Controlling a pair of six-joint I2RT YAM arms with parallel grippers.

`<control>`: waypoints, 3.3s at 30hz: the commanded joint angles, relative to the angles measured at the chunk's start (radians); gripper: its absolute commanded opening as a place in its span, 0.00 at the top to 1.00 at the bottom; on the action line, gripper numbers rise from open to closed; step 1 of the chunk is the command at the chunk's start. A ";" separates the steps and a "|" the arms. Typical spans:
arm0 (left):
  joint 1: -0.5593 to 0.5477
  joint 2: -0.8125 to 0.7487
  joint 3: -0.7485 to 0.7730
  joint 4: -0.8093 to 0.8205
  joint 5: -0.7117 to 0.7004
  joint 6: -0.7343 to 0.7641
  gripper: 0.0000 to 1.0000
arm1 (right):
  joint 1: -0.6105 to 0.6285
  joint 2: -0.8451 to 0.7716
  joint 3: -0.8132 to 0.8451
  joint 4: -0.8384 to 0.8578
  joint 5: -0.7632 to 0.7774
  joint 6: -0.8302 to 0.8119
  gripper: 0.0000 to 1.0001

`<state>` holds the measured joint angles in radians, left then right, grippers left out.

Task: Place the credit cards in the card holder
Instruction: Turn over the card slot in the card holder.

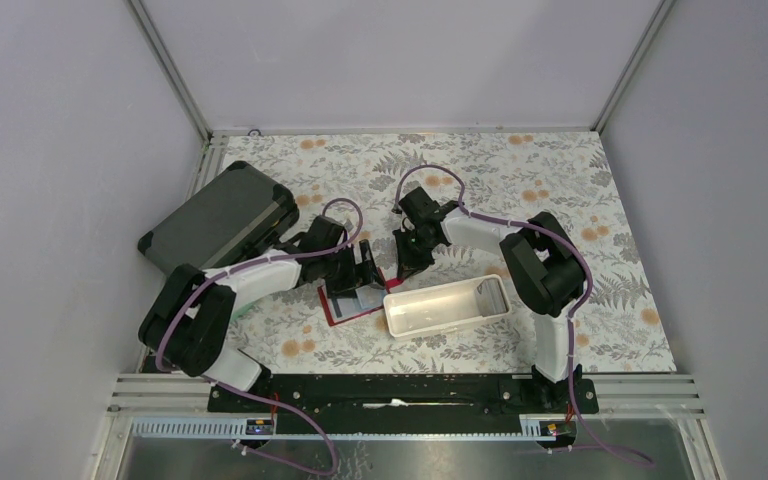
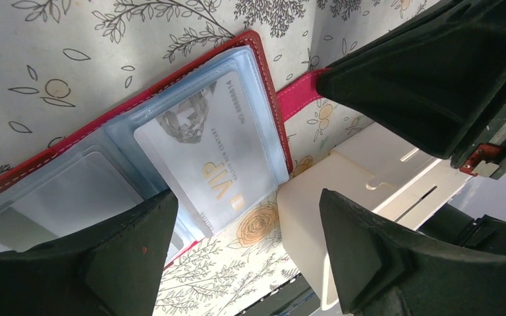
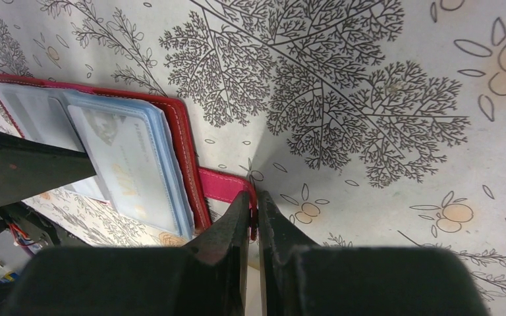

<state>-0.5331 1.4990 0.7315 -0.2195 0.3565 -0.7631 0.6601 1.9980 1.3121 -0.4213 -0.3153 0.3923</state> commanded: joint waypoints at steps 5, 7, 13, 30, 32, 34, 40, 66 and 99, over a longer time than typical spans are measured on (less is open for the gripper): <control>0.000 -0.133 0.071 -0.104 -0.133 0.073 0.10 | 0.001 -0.058 0.052 -0.023 0.076 -0.009 1.00; 0.010 -0.164 0.060 -0.117 -0.152 0.080 0.09 | 0.000 -0.061 0.060 -0.028 0.085 -0.008 1.00; 0.067 -0.310 -0.032 -0.111 -0.190 0.058 0.04 | 0.001 -0.078 0.091 -0.067 0.122 -0.018 0.73; 0.205 -0.446 -0.293 0.015 -0.108 -0.006 0.18 | 0.052 -0.120 0.152 -0.070 0.036 -0.086 0.65; 0.208 -0.437 -0.301 0.026 -0.107 -0.004 0.27 | 0.061 -0.097 0.156 -0.056 -0.007 -0.083 0.66; 0.208 -0.428 -0.303 0.024 -0.117 0.000 0.29 | 0.070 -0.076 0.161 -0.048 -0.029 -0.082 0.67; 0.208 -0.394 -0.320 0.050 -0.123 0.003 0.35 | 0.090 -0.032 0.152 -0.026 -0.051 -0.071 0.67; 0.208 -0.310 -0.333 0.105 -0.129 0.007 0.50 | 0.106 0.067 0.119 0.002 -0.005 -0.056 0.64; 0.208 -0.272 -0.333 0.134 -0.106 0.005 0.68 | 0.118 0.019 0.086 0.096 -0.201 0.018 0.65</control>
<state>-0.3225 1.2175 0.4099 -0.0834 0.2470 -0.7643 0.7635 2.0640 1.4082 -0.3679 -0.4759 0.3809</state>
